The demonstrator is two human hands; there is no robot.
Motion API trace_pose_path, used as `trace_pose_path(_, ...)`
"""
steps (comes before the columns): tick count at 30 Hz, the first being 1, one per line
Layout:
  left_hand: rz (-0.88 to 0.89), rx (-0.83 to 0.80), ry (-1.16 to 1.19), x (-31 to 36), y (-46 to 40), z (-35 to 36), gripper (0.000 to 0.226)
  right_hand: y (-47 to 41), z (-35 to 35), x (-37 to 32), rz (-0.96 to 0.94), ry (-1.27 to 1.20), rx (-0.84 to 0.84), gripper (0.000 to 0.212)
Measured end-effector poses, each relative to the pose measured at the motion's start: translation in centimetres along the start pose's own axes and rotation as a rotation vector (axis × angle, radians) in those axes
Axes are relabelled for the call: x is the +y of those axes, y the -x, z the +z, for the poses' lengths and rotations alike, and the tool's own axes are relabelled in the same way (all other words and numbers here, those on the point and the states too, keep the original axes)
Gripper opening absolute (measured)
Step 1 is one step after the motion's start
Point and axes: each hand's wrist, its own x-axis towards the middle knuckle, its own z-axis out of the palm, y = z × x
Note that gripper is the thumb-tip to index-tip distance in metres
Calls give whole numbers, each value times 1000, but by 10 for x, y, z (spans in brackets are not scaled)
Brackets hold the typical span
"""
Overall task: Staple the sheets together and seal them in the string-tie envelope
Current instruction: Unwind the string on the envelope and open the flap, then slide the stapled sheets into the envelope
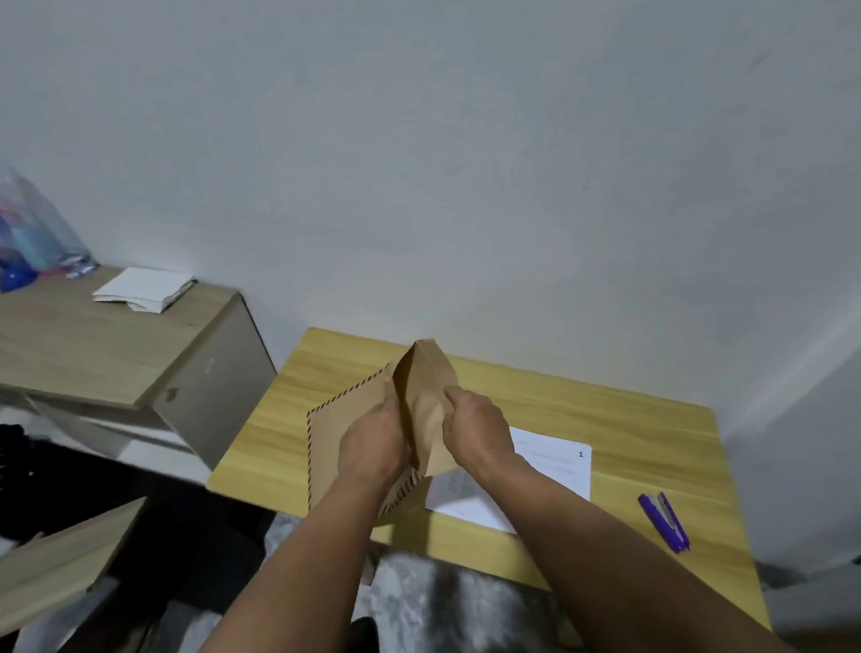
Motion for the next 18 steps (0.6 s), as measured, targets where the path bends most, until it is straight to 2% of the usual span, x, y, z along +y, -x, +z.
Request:
trace_pose_path(5,24,-19,49,-24,-42,-2,85,-29,13,-17,80,-72,54,65)
trace_pose_path(13,97,-77,138,-73,-107,12,74,-78,44,-42,182,-189,67,50)
trace_pose_path(18,153,-148,95,-91,-136,13,71,-91,65,-52,311,-338,114,43)
